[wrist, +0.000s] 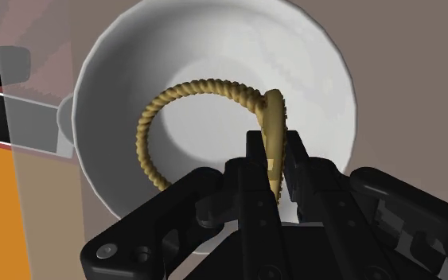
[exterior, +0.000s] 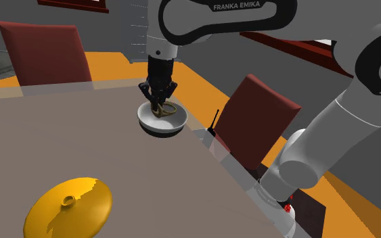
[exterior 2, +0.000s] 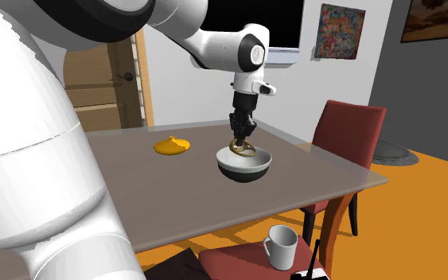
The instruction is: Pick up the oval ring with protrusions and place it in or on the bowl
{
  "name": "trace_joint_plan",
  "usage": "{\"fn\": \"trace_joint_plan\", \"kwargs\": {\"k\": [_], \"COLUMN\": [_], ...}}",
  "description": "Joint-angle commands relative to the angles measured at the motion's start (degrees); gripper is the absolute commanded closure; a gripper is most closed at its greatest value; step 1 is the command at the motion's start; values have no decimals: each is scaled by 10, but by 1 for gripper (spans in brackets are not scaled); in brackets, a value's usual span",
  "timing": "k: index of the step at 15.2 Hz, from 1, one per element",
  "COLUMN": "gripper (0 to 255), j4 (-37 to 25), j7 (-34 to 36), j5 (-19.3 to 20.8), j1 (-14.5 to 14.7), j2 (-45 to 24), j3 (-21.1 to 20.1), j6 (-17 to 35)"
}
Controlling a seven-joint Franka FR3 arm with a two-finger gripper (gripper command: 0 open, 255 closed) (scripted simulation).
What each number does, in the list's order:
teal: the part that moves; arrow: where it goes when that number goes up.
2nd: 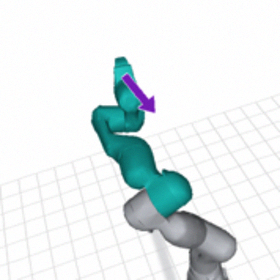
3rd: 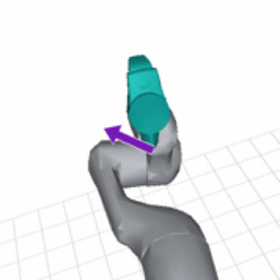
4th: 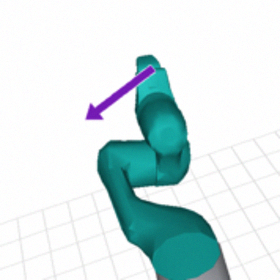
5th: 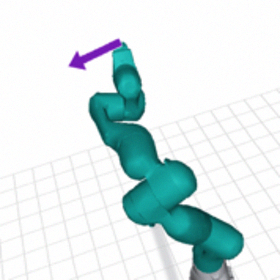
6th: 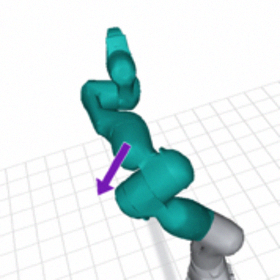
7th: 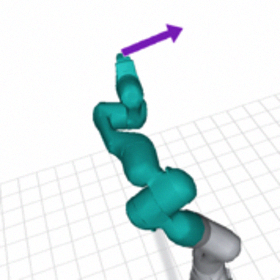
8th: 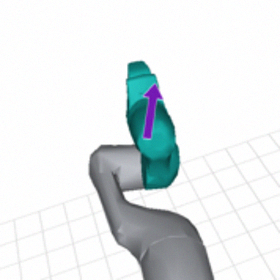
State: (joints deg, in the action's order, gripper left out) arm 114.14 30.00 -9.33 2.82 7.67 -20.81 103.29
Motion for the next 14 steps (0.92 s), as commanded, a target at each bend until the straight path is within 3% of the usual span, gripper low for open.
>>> {"fn": "trace_joint_plan", "kwargs": {"k": [1,2,3,8,12,14], "gripper": [255,255,0,0,0,0], "j4": [0,0,0,0,-76,-76], "j7": [0,0,0,0,3,3], "j5": [0,0,0,0,4,4], "j1": [0,0,0,0,-4,-4], "j2": [0,0,0,0,-3,-3], "j3": [0,0,0,0,5,5], "j6": [0,0,0,0,-73,-73]}}
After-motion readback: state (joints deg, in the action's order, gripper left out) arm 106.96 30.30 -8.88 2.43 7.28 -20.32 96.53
